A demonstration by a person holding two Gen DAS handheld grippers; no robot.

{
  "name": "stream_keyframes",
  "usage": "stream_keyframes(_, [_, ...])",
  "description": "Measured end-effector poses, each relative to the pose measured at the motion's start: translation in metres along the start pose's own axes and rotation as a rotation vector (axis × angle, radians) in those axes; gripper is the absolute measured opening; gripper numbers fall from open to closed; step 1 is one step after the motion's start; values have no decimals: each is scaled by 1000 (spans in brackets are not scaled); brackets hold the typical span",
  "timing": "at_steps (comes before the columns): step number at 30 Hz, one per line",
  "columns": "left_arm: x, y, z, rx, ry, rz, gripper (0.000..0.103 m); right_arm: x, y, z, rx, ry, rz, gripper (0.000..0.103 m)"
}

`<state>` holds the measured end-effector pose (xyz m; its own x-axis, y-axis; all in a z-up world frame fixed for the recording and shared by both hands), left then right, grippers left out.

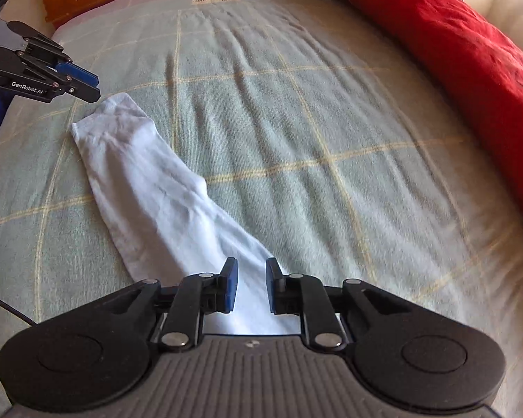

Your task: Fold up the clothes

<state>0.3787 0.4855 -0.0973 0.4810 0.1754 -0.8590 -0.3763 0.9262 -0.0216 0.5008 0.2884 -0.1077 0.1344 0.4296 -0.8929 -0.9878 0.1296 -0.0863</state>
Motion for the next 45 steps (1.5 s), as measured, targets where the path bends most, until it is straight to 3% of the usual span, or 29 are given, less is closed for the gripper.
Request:
stream_keyframes(2, [8, -3, -3, -24, 7, 19, 24, -3, 6, -12, 28, 16, 11, 20])
stream_keyframes(4, [10, 6, -7, -118, 5, 43, 24, -12, 9, -18, 36, 13, 9, 21])
stream_keyframes(6, [8, 18, -15, -224, 13, 72, 34, -20, 10, -23, 49, 6, -3, 24])
stream_keyframes(8, [8, 26, -27, -304, 33, 81, 39, -27, 9, -27, 83, -1, -10, 25])
stream_keyframes(12, [15, 27, -47, -414, 88, 68, 34, -40, 8, -40, 170, -5, -13, 27])
stream_keyframes(13, [16, 24, -48, -413, 86, 64, 32, -41, 10, -44, 191, -2, -8, 28])
stream_keyframes(15, [13, 19, -47, -386, 85, 68, 7, -44, 14, -52, 221, 8, 2, 28])
stream_keyframes(18, [2, 18, -46, -342, 81, 98, 7, -47, 19, -64, 236, 30, 6, 29])
stream_keyframes(21, [-8, 29, -52, -386, 122, 96, 7, -54, 18, -74, 249, 37, -8, 30])
stream_keyframes(22, [-10, 29, -54, -384, 142, 85, 8, -57, 16, -75, 255, 35, -12, 35])
stream_keyframes(23, [-11, 29, -56, -378, 163, 72, 15, -59, 13, -77, 264, 34, -20, 38])
stream_keyframes(26, [-20, 36, -51, -355, 148, 178, 18, -57, 1, -89, 312, 45, -49, 42])
stream_keyframes(28, [-28, 32, -39, -328, 109, 200, 21, -52, -9, -99, 350, 57, -70, 46])
stream_keyframes(31, [-29, 4, -23, -282, 77, 98, 39, -45, -22, -114, 409, 76, -101, 49])
stream_keyframes(34, [-14, -44, -14, -172, 76, -14, 42, -34, -36, -125, 464, 78, -127, 49])
stream_keyframes(37, [12, -84, -20, -111, 113, -78, 43, -18, -52, -121, 495, 36, -153, 53])
stream_keyframes(41, [33, -100, -26, -72, 130, -66, 44, -2, -74, -109, 526, -7, -183, 60])
stream_keyframes(45, [39, -103, -25, -55, 130, -41, 49, 11, -87, -94, 513, -38, -186, 78])
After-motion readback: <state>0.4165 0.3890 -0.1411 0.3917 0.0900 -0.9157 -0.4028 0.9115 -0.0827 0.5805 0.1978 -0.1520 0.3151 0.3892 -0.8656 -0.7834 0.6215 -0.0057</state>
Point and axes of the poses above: each gripper's, at about its wrist camera, not at the fingertips, and x roughly the way its jaws point, y to its left, z to its top, the point moved 8 cm from there along x, roughly the way its jaws point, and after that the axes turned 11 degrees about -x, right-handed, at the moved point
